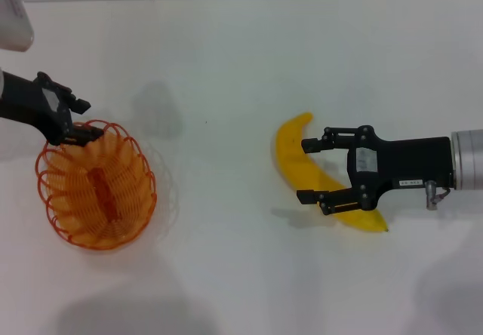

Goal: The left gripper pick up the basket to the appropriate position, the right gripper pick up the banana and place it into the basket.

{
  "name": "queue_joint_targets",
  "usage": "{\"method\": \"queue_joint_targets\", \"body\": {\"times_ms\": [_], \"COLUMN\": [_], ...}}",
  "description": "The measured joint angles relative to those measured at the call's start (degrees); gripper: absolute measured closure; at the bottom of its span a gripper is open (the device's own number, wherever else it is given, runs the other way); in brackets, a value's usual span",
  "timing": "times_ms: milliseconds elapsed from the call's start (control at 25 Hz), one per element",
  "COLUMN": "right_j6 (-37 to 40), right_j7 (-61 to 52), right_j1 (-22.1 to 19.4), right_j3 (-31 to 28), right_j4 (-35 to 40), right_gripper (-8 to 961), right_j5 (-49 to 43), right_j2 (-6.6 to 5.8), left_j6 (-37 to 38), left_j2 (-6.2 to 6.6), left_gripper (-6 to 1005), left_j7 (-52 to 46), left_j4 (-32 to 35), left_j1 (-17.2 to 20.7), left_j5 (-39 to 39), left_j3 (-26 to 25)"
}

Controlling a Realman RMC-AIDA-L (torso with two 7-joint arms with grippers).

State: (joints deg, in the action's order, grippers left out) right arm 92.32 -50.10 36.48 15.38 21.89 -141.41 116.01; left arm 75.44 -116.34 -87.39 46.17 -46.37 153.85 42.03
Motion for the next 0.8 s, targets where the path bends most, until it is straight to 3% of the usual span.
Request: {"method": "queue_joint_targets", "body": {"times_ms": [80, 800], "right_j6": [0.0, 0.4], "right_j7": [0.0, 0.0], "right_j1": [0.0, 0.0], "right_j3": [0.0, -0.1], "right_j4": [0.0, 0.0], "right_gripper": [126, 127], "right_j5": [0.0, 0.0], "right_j2": [0.0, 0.0], "left_j6": [-0.2, -0.3], "left_j2": [-0.03, -0.12], "left_gripper": [483, 873], "left_j7": [-0.1, -0.3], "left_j4": [0.0, -1.5], "left_j1": [-0.3, -0.7], "left_j5": [0.1, 0.2], "left_j3": [0.0, 1.4]}}
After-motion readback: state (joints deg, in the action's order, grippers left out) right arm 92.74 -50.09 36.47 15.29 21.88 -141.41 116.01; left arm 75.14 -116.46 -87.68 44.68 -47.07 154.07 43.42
